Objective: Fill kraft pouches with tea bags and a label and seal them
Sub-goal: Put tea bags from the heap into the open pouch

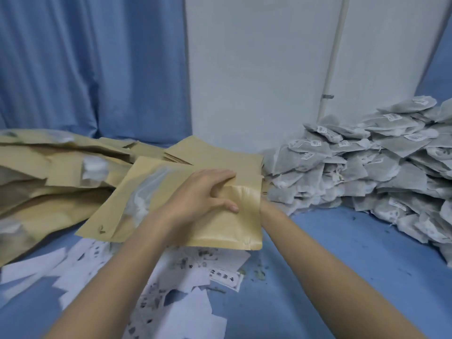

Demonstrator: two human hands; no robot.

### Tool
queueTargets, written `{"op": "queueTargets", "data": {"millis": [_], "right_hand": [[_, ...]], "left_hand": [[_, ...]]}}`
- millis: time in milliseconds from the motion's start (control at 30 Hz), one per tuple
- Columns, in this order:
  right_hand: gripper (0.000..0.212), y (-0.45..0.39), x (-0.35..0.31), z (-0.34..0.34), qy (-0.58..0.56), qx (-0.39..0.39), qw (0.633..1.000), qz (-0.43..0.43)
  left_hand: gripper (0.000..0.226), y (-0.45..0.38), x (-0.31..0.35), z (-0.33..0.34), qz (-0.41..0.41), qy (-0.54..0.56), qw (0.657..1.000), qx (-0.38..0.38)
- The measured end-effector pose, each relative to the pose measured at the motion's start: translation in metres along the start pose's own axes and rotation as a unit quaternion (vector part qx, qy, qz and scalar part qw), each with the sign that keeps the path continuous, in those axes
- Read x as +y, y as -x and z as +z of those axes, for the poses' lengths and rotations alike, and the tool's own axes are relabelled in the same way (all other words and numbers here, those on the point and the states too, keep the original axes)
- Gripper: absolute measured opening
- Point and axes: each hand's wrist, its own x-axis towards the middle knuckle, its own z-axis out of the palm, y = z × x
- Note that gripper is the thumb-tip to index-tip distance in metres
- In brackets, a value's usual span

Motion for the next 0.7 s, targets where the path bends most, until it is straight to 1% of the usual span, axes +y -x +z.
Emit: {"op": "queueTargets", "data": {"millis": [67,100,133,167,200,267,300,367,433,467,500,533,567,600,633,667,700], "right_hand": [[0.023,-0.013,-0.012,0.023,0.003,-0.039,0.999,0.008],[0.021,-0.014,-0.018,0.039,0.03,-0.073,0.997,0.019],[0.021,-0.024,-0.018,0.052,0.044,-0.087,0.995,0.024],[0.022,-0.032,-0.015,0.062,0.029,-0.104,0.994,0.013],[0.024,-0.036,-0.01,0.068,0.005,-0.099,0.995,-0.003],[0.021,-0.037,0.005,0.073,-0.024,-0.051,0.997,-0.045],[0.019,-0.034,0.013,0.071,-0.019,-0.016,0.997,-0.067],[0.019,-0.031,0.036,0.057,0.059,0.062,0.988,-0.127],[0.025,-0.025,0.056,0.036,0.108,0.114,0.979,-0.127],[0.021,-0.023,0.065,0.025,0.158,0.113,0.974,-0.117],[0.014,-0.023,0.073,0.017,0.228,0.092,0.964,-0.107],[0.022,-0.023,0.08,0.011,0.308,0.045,0.946,-0.087],[0.043,-0.025,0.088,0.007,0.372,-0.003,0.925,-0.075],[0.061,-0.028,0.092,0.006,0.408,-0.039,0.91,-0.063],[0.073,-0.03,0.094,0.007,0.424,-0.049,0.902,-0.065],[0.076,-0.031,0.094,0.008,0.425,-0.049,0.901,-0.076],[0.074,-0.034,0.094,0.009,0.416,-0.042,0.904,-0.092]], "left_hand": [[0.065,0.017,-0.026,-0.01,-0.053,0.02,0.998,0.018],[0.066,0.025,-0.039,-0.014,-0.075,0.032,0.996,0.027],[0.066,0.033,-0.052,-0.017,-0.094,0.041,0.994,0.034],[0.066,0.04,-0.063,-0.019,-0.109,0.047,0.992,0.036],[0.066,0.046,-0.073,-0.019,-0.123,0.048,0.991,0.037],[0.068,0.055,-0.089,-0.016,-0.146,0.042,0.988,0.028],[0.068,0.058,-0.093,-0.013,-0.151,0.038,0.988,0.021],[0.069,0.06,-0.097,-0.007,-0.146,0.031,0.989,0.014],[0.07,0.058,-0.099,-0.003,-0.136,0.025,0.99,0.014],[0.069,0.057,-0.1,-0.002,-0.132,0.024,0.991,0.016],[0.069,0.056,-0.101,-0.001,-0.13,0.023,0.991,0.016],[0.069,0.054,-0.102,0.0,-0.127,0.02,0.992,0.017],[0.068,0.052,-0.103,0.0,-0.126,0.017,0.992,0.016],[0.068,0.051,-0.103,0.0,-0.125,0.016,0.992,0.017],[0.068,0.049,-0.103,0.0,-0.125,0.017,0.992,0.018],[0.068,0.048,-0.103,0.0,-0.126,0.021,0.992,0.018],[0.068,0.048,-0.104,-0.001,-0.129,0.026,0.991,0.018]]}}
